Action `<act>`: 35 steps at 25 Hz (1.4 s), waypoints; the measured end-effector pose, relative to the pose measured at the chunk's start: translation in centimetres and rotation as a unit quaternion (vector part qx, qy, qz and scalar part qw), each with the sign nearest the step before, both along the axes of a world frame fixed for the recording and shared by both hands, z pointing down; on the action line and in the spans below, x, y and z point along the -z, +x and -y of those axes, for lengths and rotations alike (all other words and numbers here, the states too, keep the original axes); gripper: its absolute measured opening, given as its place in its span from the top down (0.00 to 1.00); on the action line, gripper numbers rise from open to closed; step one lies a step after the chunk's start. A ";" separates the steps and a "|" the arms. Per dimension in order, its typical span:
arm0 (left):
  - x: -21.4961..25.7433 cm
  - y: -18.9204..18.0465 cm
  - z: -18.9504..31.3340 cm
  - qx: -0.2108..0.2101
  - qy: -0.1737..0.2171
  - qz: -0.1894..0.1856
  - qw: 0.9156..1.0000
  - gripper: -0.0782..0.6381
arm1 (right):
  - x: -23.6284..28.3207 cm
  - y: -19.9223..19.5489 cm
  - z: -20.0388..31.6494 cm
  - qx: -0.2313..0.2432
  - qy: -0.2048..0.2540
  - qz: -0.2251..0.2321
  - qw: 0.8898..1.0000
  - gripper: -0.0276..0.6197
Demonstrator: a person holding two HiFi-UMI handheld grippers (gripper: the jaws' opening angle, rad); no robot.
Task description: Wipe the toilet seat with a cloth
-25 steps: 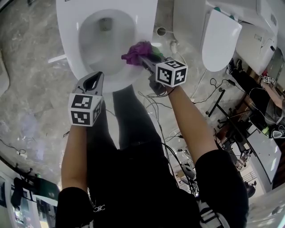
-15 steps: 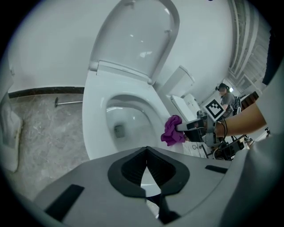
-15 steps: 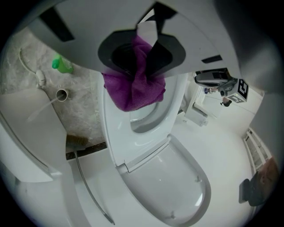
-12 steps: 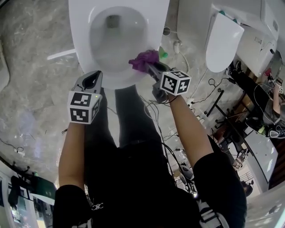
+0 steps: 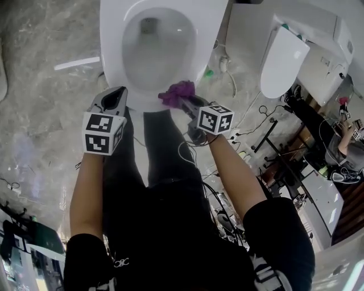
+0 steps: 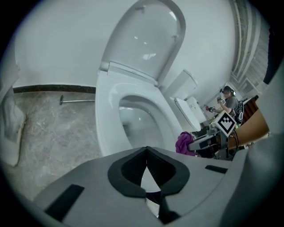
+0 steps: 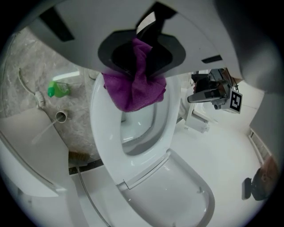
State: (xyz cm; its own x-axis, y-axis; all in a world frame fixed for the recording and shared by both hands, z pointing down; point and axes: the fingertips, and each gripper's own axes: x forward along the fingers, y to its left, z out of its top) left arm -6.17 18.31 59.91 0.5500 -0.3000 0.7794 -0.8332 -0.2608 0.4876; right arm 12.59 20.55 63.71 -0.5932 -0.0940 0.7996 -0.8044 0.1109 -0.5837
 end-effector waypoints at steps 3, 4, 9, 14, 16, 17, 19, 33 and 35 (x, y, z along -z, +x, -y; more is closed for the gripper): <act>-0.4 -0.6 -0.2 0.013 -0.003 -0.002 1.000 0.88 | -0.1 -1.5 -1.6 0.006 -0.017 0.007 1.000 0.87; -0.5 -0.7 -0.3 0.016 -0.004 -0.002 1.000 0.88 | -0.1 -2.0 -2.1 0.009 -0.021 0.008 1.000 0.87; -0.8 -1.4 -0.6 0.027 -0.006 -0.003 1.000 0.88 | 0.0 -5.3 -5.0 0.106 -0.013 0.006 0.994 0.87; -0.9 -2.9 -0.6 0.051 -0.006 -0.003 0.999 0.88 | 0.0 -7.4 -5.8 0.166 0.008 0.004 0.986 0.87; -1.2 -3.6 -0.7 0.060 -0.005 -0.001 0.998 0.88 | -0.1 -8.1 -5.7 0.184 0.006 0.017 0.983 0.87; -1.3 -3.9 -0.7 0.063 -0.005 0.000 0.998 0.88 | -0.2 -8.6 -5.6 0.193 0.005 0.023 0.981 0.87; -1.6 -4.5 -0.8 0.068 -0.005 0.003 0.998 0.88 | -0.2 -10.3 -5.1 0.204 0.007 0.033 0.978 0.87; -1.7 -9.0 -0.9 0.092 -0.002 0.003 0.996 0.88 | -1.5 -17.3 1.2 0.193 0.114 -0.019 0.974 0.87; -1.6 -9.5 -0.9 0.094 -0.001 0.002 0.996 0.88 | -1.0 -17.7 0.8 0.200 0.131 -0.016 0.971 0.87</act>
State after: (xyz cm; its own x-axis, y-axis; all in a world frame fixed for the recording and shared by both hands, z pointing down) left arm -15.65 19.24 61.53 0.4815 -0.3955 0.7822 -0.8690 -0.0990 0.4848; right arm -5.15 19.75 64.68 -0.5992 -0.0627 0.7981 -0.6833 0.5596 -0.4690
